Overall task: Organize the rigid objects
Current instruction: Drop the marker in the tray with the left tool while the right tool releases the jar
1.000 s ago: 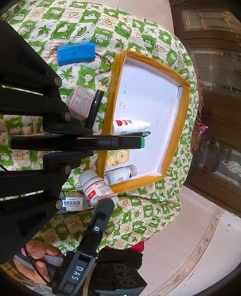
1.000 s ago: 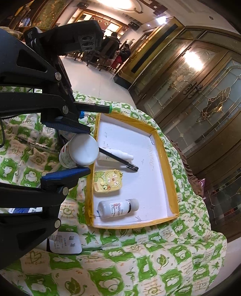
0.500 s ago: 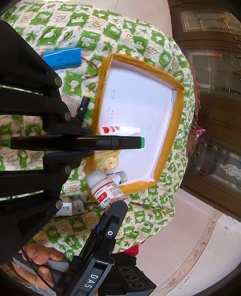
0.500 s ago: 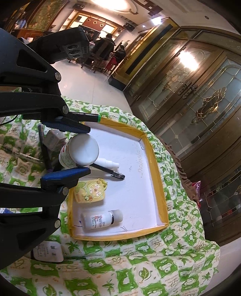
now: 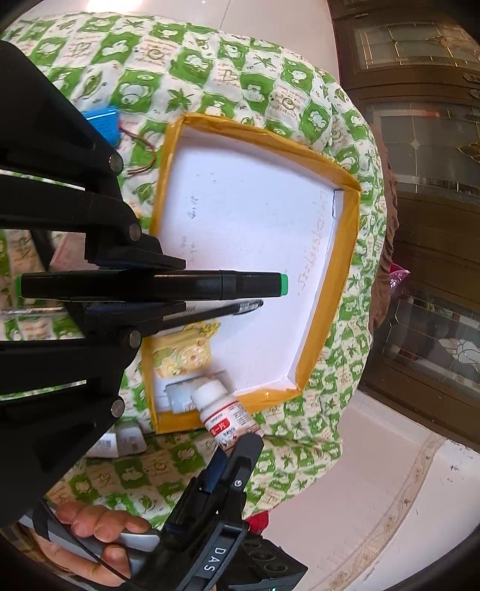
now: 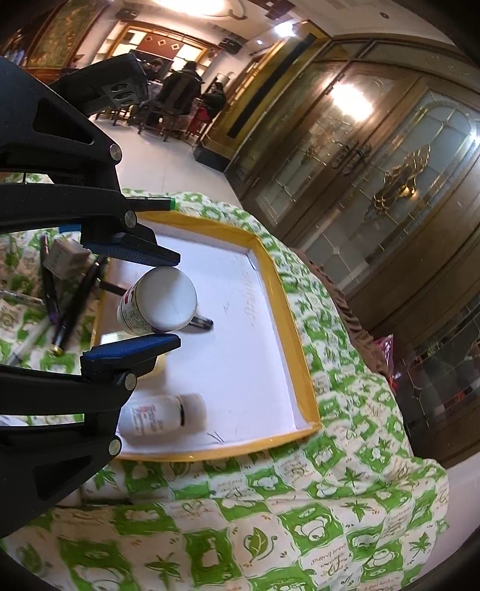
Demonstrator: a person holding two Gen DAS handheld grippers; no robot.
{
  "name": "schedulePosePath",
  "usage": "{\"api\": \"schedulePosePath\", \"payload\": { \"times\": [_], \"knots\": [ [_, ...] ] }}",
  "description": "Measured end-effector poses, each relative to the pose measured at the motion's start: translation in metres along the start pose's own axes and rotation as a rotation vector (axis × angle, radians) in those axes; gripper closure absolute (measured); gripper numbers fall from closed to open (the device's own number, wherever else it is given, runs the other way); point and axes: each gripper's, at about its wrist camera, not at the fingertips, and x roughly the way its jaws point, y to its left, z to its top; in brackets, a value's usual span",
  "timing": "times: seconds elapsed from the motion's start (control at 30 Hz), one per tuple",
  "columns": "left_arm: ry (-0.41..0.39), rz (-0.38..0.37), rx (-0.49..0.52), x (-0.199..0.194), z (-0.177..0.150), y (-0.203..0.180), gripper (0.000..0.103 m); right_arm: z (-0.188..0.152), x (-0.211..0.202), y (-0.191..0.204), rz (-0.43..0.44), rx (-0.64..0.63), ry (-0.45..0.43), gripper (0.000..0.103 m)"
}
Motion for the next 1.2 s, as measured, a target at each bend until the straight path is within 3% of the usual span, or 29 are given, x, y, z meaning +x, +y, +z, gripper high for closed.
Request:
{"api": "schedulePosePath", "payload": {
  "times": [0.23, 0.6, 1.2],
  "knots": [
    [-0.007, 0.027, -0.004, 0.013, 0.018, 0.011, 0.091, 0.014, 0.019, -0.011, -0.084, 0.002, 0.024, 0.07],
    [-0.001, 0.07, -0.005, 0.033, 0.033, 0.023, 0.091, 0.021, 0.058, -0.018, -0.147, -0.019, 0.087, 0.07],
    [0.038, 0.129, -0.024, 0.076, 0.035, 0.038, 0.091, 0.038, 0.095, -0.026, -0.187, -0.07, 0.095, 0.07]
  ]
}}
